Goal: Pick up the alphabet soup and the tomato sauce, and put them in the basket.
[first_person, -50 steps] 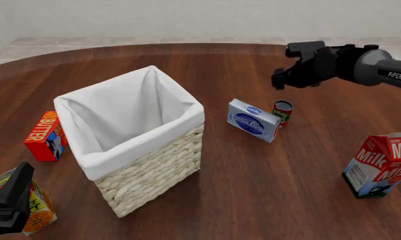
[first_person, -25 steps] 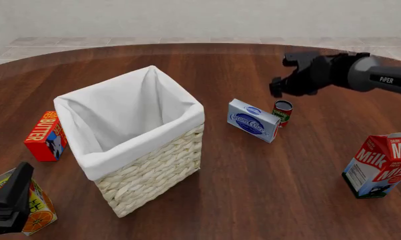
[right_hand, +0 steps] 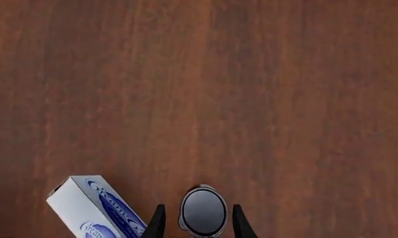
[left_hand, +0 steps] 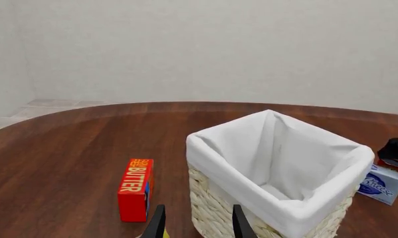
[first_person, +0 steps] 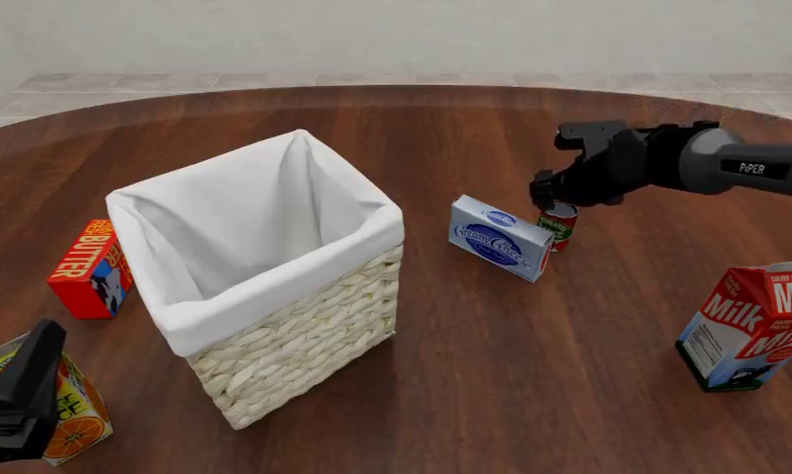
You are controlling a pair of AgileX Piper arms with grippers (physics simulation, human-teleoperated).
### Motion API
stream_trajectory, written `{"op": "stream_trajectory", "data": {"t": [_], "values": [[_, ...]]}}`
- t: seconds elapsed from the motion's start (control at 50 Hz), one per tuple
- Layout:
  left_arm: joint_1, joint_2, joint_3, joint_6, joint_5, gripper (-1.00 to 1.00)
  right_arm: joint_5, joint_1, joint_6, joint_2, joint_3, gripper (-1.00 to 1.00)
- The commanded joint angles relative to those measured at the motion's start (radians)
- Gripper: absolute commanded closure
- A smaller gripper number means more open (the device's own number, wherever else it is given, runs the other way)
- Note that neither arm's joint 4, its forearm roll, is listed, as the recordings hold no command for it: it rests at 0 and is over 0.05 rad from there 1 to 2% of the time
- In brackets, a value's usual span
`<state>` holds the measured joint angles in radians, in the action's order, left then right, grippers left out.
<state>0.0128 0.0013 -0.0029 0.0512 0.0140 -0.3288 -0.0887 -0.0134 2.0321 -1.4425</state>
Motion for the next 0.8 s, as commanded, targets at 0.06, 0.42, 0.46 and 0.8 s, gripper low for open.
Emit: {"op": "stream_trajectory", "data": {"t": [0.06,0.42,0.46,0.8], "values": [[0.0,0.0,0.0,0.0,-0.001,-1.0,0.017,0.019,-0.016,0.011,0.021,-1.0],[0.0,0.0,0.0,0.0,0.0,-1.0,0.017,0.031,-0.019,0.041,0.007,-1.0],[0.0,0.0,0.0,0.0,0.0,-1.0,0.018,0.031,-0.018,0.042,0.007,-1.0],[0.0,0.0,0.0,0.0,0.0,-1.0,0.027,0.028,-0.004,0.064,0.013,-1.0]]}}
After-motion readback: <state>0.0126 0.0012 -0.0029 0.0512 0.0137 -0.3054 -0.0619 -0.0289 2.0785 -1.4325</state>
